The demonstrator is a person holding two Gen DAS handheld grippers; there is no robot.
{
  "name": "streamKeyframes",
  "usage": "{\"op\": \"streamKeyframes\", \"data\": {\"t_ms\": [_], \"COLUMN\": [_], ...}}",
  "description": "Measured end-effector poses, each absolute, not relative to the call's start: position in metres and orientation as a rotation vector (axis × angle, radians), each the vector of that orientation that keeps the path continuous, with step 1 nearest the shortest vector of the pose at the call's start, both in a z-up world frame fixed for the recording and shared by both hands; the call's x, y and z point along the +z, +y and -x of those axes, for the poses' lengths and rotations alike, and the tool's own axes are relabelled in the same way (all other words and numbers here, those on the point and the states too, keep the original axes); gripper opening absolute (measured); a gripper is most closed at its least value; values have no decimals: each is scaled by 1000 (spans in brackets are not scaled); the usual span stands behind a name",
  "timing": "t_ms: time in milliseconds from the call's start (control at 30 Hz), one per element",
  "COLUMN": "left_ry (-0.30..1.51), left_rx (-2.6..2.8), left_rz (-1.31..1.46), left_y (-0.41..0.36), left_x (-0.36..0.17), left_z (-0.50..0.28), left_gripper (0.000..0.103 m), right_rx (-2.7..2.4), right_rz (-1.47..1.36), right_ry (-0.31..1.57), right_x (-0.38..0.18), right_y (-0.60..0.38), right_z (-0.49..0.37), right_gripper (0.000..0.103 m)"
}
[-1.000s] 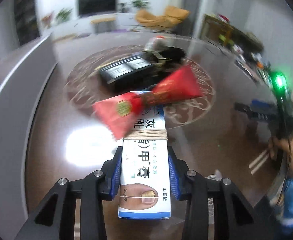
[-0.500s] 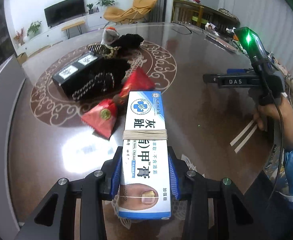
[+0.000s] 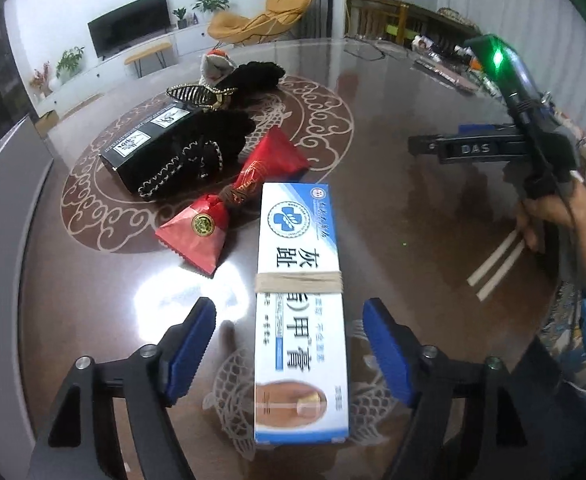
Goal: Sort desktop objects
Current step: 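Grasp the red candy packet with the right gripper while the left gripper holds the nail cream box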
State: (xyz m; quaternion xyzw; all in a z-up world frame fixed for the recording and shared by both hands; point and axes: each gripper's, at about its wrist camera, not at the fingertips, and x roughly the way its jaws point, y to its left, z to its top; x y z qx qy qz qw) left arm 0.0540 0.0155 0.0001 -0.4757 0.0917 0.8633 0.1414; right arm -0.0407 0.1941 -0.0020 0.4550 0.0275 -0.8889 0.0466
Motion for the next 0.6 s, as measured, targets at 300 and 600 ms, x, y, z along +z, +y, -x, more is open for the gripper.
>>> {"op": "streamKeyframes", "data": {"t_ms": [300,600], "left_ry": [132,-125], "left_rx": [2552,2658], "left_rz": [1359,1306], "left_y": [-3,-80], "left_x": [1,36], "left_z": [-70,-103], "left_gripper": [42,42], "right_rx": [-2539,-1841], "right_rz": [-1314,-1003], "right_ry": [79,692], "right_x": [3,60], "right_y": [187,14], "right_z": [35,8], "right_gripper": [102,94]}}
